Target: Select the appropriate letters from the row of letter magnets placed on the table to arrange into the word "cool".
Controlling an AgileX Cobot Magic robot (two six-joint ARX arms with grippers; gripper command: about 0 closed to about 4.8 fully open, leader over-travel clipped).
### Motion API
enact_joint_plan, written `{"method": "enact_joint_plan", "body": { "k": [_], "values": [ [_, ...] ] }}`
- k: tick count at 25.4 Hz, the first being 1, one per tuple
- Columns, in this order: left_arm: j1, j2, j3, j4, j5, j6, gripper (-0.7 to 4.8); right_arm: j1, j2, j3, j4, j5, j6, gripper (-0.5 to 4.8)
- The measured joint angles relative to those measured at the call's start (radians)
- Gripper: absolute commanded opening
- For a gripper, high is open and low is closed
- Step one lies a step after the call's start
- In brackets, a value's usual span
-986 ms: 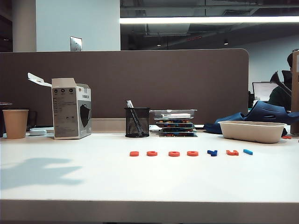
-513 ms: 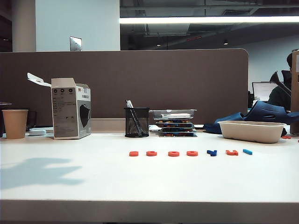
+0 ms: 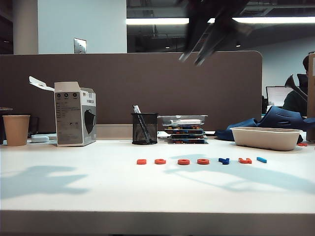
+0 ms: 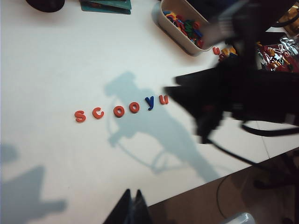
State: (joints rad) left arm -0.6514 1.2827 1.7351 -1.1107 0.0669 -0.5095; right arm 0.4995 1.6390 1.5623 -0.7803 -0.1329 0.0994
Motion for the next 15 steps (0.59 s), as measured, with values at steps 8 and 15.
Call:
{"method": "enact_joint_plan", "body": {
  "k": [8,15],
  "values": [
    [0.000,0.000,0.000,0.000,0.000,0.000,-0.04,0.045,0.293,0.177,-0.112,0.001,0.008,2.17],
    [-0.001,0.001,0.000,0.000,0.000,0.000,-0.04,0.082,0.435,0.198,-0.103,0.007,0.008,2.16]
  ]
}}
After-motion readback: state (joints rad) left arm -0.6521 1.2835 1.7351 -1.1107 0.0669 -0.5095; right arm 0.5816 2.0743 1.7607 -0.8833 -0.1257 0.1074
